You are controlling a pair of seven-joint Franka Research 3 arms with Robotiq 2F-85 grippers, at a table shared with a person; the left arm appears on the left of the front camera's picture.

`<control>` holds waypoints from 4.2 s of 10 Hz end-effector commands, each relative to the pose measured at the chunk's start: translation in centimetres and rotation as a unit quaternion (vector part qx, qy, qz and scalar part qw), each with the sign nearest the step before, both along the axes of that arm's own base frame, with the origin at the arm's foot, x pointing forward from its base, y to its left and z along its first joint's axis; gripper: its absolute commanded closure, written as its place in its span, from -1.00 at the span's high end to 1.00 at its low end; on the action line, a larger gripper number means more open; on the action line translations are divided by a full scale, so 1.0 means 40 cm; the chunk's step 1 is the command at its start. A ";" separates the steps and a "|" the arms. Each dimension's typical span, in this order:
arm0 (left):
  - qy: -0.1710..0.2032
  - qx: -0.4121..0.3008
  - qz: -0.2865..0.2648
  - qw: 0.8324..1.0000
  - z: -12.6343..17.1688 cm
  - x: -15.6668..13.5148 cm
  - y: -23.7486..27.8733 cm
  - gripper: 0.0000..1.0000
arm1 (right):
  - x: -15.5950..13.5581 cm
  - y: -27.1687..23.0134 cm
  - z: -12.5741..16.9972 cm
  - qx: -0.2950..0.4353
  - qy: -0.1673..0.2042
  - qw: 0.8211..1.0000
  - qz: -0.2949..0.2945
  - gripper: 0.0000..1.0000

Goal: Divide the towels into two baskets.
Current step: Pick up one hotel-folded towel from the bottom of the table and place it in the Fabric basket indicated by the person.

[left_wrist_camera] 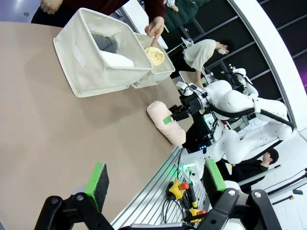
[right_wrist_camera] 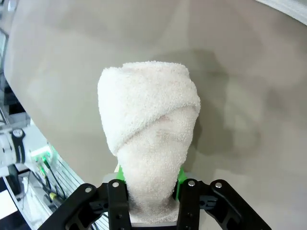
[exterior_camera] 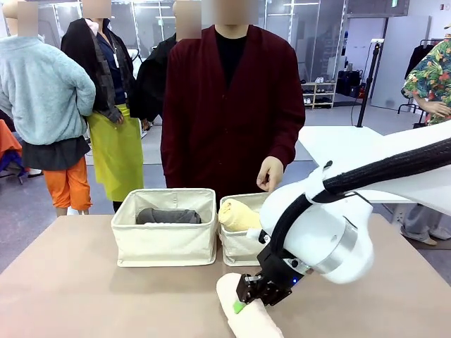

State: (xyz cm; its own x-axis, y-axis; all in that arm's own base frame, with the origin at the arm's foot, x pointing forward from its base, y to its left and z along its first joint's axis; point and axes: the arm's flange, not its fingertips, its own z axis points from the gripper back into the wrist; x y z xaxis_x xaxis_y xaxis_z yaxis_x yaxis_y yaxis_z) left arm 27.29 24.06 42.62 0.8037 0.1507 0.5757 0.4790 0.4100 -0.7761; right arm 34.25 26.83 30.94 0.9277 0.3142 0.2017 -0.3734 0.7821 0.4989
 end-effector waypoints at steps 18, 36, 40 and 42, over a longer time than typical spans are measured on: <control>-0.003 -0.002 -0.002 1.000 0.003 -0.009 0.004 1.00 | -0.002 -0.518 0.512 -0.201 -0.112 0.859 0.457 -1.00; -0.003 -0.002 -0.002 1.000 0.003 -0.009 0.004 1.00 | 0.703 -0.050 0.531 -0.127 -0.237 0.785 0.559 -0.26; -0.003 -0.002 -0.002 1.000 0.003 -0.009 0.004 1.00 | 0.730 -0.035 0.471 -0.169 -0.258 0.804 0.508 -0.26; -0.003 -0.002 -0.002 1.000 0.003 -0.009 0.004 1.00 | 0.739 -0.043 0.454 -0.184 -0.253 0.807 0.500 0.42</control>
